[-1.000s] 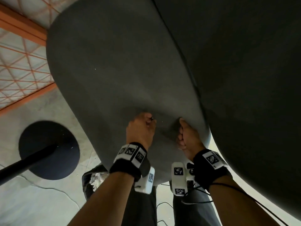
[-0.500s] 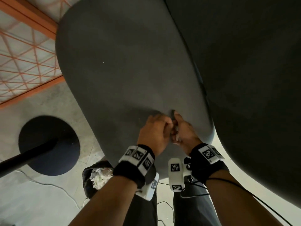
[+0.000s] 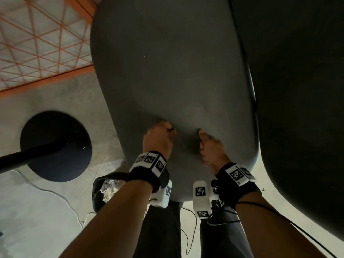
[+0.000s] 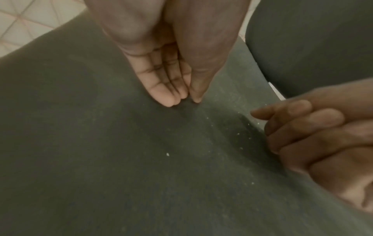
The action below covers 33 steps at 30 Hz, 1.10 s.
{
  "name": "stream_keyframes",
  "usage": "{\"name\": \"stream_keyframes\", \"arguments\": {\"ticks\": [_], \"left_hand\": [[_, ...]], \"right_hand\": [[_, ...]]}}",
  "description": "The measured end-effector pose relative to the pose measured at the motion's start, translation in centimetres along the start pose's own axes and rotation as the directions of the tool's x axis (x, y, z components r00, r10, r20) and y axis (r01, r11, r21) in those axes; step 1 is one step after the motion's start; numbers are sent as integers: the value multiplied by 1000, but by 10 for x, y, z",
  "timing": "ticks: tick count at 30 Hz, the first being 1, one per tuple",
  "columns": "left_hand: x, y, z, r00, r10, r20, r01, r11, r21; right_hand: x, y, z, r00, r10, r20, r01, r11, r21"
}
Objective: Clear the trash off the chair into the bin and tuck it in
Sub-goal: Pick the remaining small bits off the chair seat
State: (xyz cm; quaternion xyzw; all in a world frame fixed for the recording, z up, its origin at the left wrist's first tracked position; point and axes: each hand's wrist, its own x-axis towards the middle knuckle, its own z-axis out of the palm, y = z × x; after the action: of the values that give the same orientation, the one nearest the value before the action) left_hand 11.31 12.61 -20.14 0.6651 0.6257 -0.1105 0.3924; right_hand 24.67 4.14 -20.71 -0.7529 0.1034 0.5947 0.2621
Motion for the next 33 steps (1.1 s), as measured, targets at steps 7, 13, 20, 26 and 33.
{"name": "stream_keyframes", "arguments": {"ticks": [7, 13, 20, 26, 33], "left_hand": [[8, 11, 0, 985, 173, 22, -173, 958, 228], [9, 23, -6, 977, 112, 179, -152, 963, 223], [-37, 31, -11, 888, 377, 262, -398, 917, 29], [-6, 24, -46, 937, 343, 73, -303, 897, -320], [122, 27, -107, 945, 24, -327, -91, 977, -192]], "right_hand": [[1, 2, 3, 999, -39, -6, 39, 999, 2], [2, 1, 9, 997, -76, -4, 76, 997, -25], [2, -12, 26, 977, -68, 203, 36, 987, 156], [3, -34, 29, 971, -100, 216, 54, 977, 208], [5, -57, 28, 969, -124, 213, 82, 977, 196]]}}
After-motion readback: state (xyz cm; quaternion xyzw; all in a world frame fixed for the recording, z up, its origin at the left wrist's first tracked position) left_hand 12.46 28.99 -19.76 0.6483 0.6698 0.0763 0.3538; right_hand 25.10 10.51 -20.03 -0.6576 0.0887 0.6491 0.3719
